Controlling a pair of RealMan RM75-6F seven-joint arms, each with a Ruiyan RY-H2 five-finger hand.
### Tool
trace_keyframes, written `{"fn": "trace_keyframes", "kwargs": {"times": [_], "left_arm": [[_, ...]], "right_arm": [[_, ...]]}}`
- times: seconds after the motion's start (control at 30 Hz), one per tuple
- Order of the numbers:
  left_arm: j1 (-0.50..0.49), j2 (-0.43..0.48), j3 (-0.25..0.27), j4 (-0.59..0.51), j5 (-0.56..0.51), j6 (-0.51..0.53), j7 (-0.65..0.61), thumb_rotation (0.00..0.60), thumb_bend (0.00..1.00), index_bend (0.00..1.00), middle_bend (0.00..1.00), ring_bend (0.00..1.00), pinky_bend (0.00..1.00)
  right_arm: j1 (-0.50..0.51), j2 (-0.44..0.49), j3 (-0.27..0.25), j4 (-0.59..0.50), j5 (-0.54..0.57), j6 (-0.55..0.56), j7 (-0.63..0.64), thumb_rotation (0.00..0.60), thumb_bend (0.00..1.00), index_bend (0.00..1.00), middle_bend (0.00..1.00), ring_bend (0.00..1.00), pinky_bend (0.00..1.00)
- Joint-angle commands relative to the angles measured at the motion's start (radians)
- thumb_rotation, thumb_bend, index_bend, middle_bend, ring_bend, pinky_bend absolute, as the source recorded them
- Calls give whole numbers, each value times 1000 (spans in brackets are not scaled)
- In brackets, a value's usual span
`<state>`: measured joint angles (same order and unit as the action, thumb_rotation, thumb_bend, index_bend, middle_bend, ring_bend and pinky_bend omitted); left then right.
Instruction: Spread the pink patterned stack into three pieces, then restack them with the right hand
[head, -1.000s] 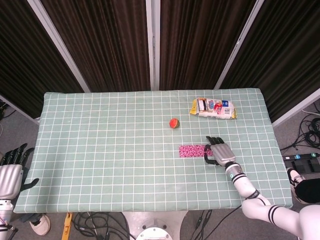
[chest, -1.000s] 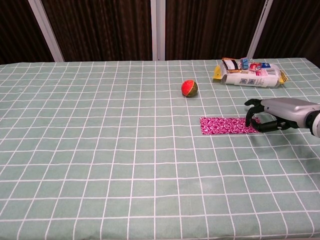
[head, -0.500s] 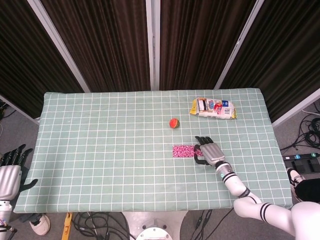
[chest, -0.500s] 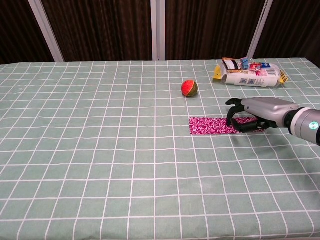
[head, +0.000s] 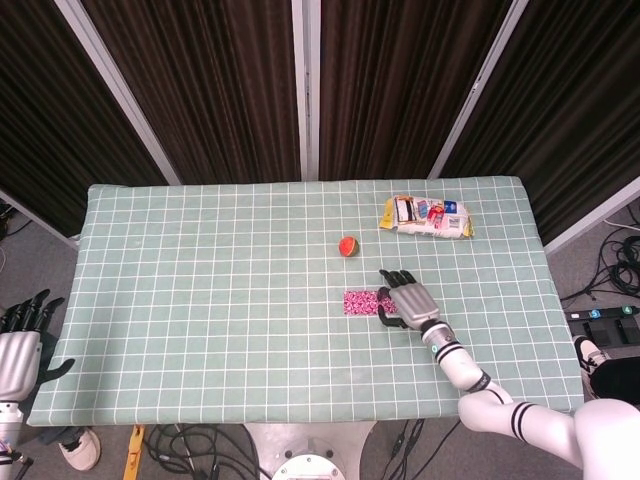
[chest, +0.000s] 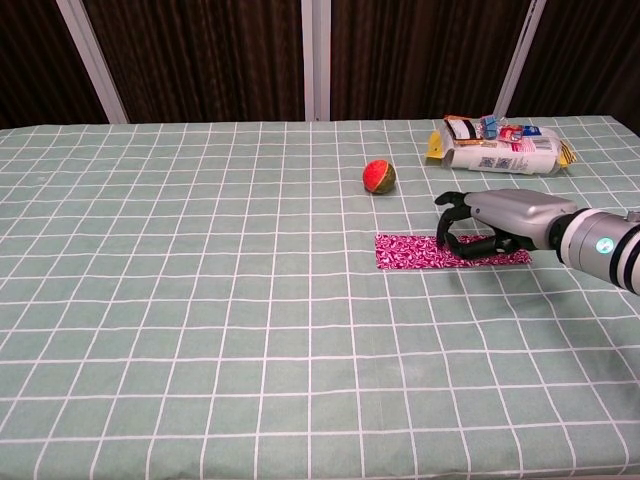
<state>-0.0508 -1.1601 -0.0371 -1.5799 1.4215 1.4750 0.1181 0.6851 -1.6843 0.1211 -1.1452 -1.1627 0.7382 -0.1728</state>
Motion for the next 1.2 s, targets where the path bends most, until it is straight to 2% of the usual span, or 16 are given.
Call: {"fn": "trace_keyframes", "kwargs": {"times": [0.03, 0.97, 1.2], "left_arm": [[0, -1, 1, 1, 2, 1, 0, 600, 31, 196, 172, 134, 146], [15, -5, 3, 14, -5, 8, -11, 600, 32, 196, 171, 133, 146], [17, -4, 2, 16, -3, 11, -16, 600, 32, 196, 171, 134, 146]], "right_arm": [[-5, 4, -6, 0, 1, 1, -2, 179, 551, 344, 0, 0, 0], [61, -92, 12, 20, -19, -10, -23, 178, 552, 344, 0, 0, 0], [40, -35, 12, -41, -37, 44, -21, 183, 534, 344, 0, 0, 0]]}}
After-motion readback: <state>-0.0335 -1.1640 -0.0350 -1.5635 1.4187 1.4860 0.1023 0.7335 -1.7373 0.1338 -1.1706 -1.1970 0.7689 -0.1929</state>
